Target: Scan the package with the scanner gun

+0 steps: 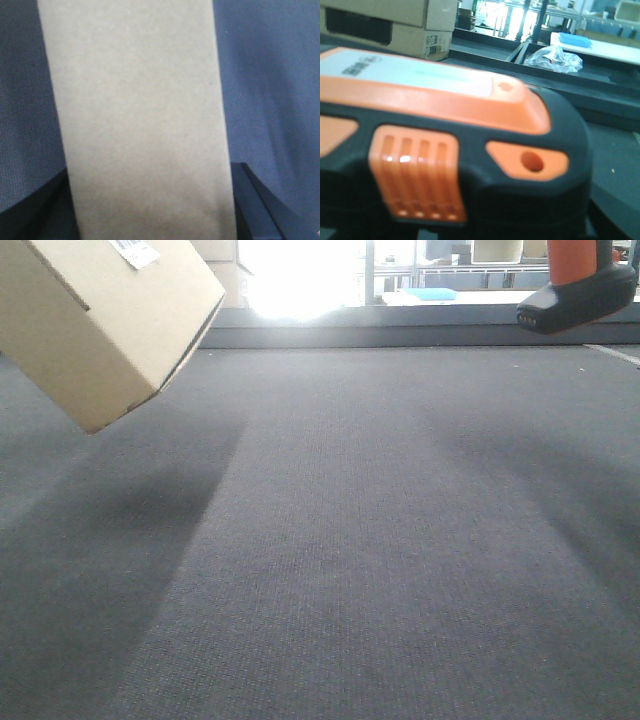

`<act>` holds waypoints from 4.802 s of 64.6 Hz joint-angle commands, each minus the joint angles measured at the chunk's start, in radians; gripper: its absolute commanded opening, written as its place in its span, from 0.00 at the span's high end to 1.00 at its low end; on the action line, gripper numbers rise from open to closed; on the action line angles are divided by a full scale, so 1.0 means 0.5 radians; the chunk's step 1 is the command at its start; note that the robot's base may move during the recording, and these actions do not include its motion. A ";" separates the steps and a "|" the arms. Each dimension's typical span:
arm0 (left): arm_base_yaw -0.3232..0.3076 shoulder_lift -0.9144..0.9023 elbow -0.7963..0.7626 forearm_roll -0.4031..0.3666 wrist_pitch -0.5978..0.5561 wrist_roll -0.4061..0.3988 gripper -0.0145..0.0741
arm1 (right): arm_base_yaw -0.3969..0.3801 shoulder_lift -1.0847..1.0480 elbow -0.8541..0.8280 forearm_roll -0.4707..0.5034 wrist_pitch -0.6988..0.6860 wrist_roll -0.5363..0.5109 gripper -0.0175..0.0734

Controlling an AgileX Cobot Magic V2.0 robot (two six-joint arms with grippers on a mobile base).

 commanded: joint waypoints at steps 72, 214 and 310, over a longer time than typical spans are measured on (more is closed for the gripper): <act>0.008 -0.028 -0.008 -0.039 -0.013 0.004 0.96 | 0.001 -0.147 0.619 -0.288 -0.886 0.938 0.98; 0.008 -0.028 -0.008 -0.044 -0.013 0.004 0.96 | -0.003 0.697 0.619 -0.536 -1.262 1.345 0.66; 0.008 -0.028 -0.008 0.105 -0.013 0.000 0.96 | -0.003 0.008 0.619 -0.403 -0.099 0.938 0.24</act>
